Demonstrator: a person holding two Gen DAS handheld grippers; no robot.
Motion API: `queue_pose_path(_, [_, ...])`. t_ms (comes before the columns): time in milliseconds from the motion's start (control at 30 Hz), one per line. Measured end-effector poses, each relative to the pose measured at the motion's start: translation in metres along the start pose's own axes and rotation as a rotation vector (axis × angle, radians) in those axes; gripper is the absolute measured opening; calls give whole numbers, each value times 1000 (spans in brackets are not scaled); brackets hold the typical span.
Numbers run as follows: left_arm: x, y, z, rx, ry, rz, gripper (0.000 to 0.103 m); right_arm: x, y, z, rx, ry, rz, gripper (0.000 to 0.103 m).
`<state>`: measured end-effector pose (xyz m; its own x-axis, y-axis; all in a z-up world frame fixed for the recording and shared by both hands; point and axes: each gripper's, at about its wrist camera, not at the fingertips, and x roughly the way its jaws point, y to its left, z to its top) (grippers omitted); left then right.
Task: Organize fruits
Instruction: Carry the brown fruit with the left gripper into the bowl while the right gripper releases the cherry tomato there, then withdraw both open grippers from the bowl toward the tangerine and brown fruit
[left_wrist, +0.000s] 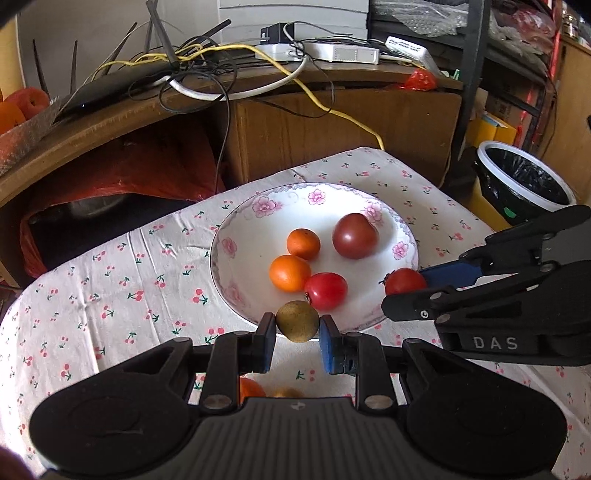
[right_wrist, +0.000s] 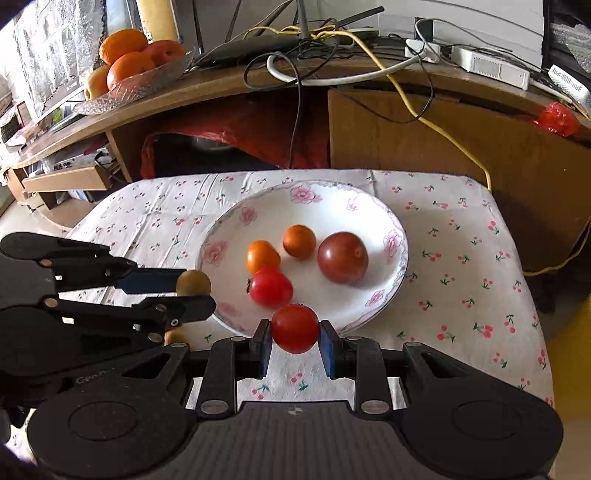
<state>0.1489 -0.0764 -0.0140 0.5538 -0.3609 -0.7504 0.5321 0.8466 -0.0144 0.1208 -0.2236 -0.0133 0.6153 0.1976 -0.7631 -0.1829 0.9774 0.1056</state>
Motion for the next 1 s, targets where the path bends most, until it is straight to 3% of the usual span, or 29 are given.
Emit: queue_pose_path(1000, [9, 8, 1, -43, 2, 16, 39, 12, -3, 7, 22, -27, -13, 27])
